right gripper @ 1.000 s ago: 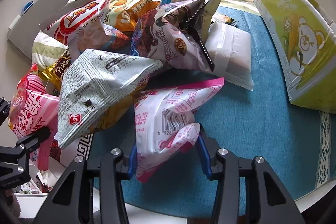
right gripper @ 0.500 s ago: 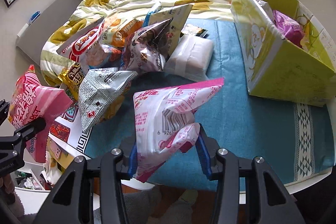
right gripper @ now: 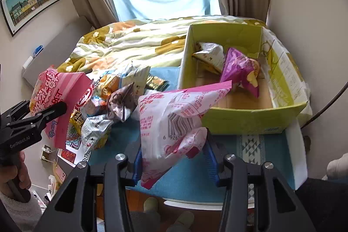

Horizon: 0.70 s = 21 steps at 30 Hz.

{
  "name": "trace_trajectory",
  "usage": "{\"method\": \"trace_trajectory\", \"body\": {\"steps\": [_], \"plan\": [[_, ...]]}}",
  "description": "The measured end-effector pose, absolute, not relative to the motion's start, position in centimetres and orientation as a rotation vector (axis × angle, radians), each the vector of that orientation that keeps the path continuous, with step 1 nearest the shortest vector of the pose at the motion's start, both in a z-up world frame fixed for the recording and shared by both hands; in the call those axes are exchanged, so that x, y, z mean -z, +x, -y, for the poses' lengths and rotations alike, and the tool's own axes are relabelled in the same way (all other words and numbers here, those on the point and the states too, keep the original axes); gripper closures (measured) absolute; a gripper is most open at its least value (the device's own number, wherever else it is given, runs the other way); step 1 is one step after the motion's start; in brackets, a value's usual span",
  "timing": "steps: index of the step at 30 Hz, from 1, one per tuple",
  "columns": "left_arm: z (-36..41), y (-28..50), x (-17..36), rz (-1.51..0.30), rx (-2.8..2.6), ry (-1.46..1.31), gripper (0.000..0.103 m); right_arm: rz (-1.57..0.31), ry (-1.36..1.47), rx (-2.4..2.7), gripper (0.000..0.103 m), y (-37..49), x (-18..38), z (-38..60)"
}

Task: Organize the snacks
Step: 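Carry both pink bags into the yellow box and open both tools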

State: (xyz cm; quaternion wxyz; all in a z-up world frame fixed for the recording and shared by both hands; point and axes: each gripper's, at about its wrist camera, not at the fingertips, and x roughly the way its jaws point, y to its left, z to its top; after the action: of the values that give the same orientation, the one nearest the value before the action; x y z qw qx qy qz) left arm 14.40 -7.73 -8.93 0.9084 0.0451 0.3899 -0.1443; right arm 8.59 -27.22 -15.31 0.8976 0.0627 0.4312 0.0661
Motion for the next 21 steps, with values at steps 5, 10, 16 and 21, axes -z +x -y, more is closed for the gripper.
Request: {"method": "trace_trajectory", "body": {"steps": [5, 10, 16, 21], "plan": [[12.7, 17.2, 8.0, -0.813, 0.380, 0.103, 0.037, -0.841, 0.123, -0.082, 0.059, 9.6, 12.8, 31.3], [17.8, 21.2, 8.8, -0.860, 0.468, 0.121, 0.037, -0.818, 0.164, -0.021, 0.059, 11.5, 11.8, 34.6], [23.1, 26.0, 11.1, -0.943, 0.539, 0.139, 0.037, -0.831, 0.224, 0.065, 0.059, 13.5, 12.0, 38.0], [26.5, 28.9, 13.5, -1.019, 0.582, 0.184, 0.036, -0.852, 0.283, 0.117, 0.059, 14.8, 12.7, 40.1]]}}
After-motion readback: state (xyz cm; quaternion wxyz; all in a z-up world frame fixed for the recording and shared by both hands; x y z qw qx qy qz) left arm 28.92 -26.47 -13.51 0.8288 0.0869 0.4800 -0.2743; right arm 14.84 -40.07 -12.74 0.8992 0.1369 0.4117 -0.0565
